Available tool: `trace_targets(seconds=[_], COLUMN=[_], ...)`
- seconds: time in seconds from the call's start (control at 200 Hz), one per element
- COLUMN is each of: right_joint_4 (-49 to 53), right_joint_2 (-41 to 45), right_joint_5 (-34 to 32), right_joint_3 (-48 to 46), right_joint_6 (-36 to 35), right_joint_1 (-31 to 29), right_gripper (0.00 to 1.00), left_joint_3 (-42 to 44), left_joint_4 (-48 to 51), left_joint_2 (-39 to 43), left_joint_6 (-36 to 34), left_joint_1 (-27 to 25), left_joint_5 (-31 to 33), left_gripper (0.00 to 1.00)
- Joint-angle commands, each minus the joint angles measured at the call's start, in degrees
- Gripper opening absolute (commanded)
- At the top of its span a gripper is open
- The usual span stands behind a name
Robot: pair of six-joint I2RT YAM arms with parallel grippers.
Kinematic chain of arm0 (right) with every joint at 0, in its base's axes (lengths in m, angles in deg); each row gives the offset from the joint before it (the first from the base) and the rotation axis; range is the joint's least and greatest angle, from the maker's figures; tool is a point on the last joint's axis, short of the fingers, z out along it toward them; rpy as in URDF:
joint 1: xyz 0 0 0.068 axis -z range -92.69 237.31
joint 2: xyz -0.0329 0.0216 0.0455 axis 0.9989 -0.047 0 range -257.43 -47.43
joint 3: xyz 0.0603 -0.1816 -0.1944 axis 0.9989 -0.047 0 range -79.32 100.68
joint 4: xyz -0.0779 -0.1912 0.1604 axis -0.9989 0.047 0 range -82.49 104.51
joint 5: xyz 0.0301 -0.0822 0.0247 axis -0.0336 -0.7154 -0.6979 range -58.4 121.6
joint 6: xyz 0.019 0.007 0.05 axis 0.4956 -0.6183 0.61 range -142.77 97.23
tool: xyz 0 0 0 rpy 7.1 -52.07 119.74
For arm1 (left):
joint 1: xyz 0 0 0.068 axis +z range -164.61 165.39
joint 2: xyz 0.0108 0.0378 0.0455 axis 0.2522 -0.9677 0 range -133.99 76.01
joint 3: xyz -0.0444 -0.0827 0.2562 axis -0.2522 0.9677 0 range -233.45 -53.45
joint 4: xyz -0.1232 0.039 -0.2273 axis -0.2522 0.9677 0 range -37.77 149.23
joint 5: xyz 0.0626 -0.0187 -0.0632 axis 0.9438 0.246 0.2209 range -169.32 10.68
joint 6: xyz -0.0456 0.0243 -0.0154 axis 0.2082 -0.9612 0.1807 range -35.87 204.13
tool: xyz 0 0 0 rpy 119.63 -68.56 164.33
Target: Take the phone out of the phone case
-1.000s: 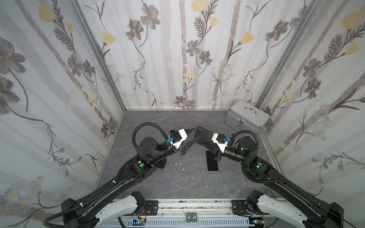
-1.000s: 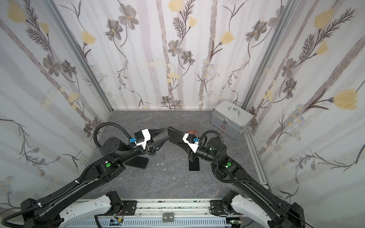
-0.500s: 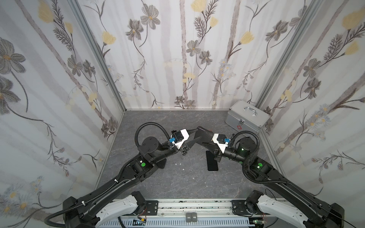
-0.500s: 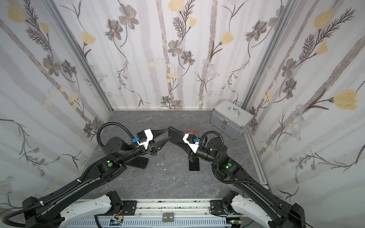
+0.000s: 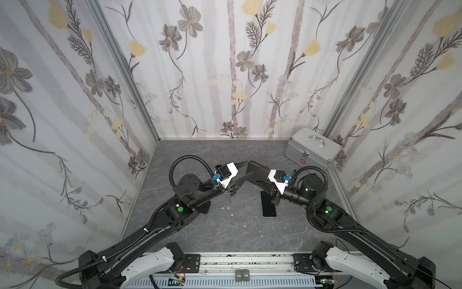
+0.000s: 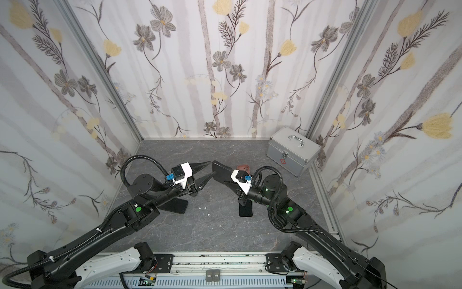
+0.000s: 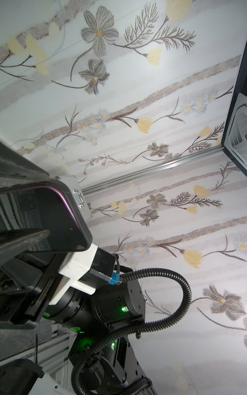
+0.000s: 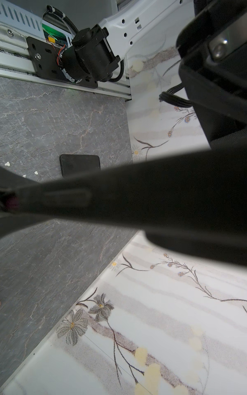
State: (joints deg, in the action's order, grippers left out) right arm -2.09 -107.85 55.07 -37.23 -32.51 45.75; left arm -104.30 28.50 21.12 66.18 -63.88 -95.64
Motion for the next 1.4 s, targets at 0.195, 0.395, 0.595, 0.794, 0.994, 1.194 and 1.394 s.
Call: trace_targets(seconds=[0.195,0.395,0.595,0.794,0.994,1.194,1.394], right_joint_4=[-1.82,-0.72,-0.43,-1.91,-5.0,-3.82,-2.31], right_joint_2=[-0.73,-1.84,-2.74,-2.45,-0.98,-1.47,-2.71], right_joint_5=[0.77,0.62,-0.02,-2.83,-9.34,-10.5,-9.52], right_joint_3=[0.63,3.07,3.77,3.08,1.51,1.51,2.12], right_joint_6=[-0.76,-1.18,-1.19,0.71,5.82,6.35,5.97], right_joint_1=[-0.36,-1.23,-2.01,-2.13,-2.12,-2.18,-2.39], right_gripper=[0.0,0.0,0.0,0.0,0.0,0.0,0.0], left_joint_3=[0.11,0.14,0.4,0.38,0.59,0.14,-0.4], left_joint_4=[-0.97,-0.97,-0.86,-0.8,-0.84,-0.87,-0.88], left_joint_2=[-0.38,-0.87,-1.27,-1.31,-0.57,-0.87,-1.7], left_joint_6=[-0.61,-0.83,-1.37,-2.16,-5.3,-7.24,-8.21], left_joint_1=[0.03,-0.02,-0.03,-0.39,-1.47,-2.89,-4.21], left_joint_5=[-0.31,-0.03,0.89,4.74,12.03,12.67,13.49], left_gripper=[0.38,0.38,0.37,0.43,0.51,0.5,0.45])
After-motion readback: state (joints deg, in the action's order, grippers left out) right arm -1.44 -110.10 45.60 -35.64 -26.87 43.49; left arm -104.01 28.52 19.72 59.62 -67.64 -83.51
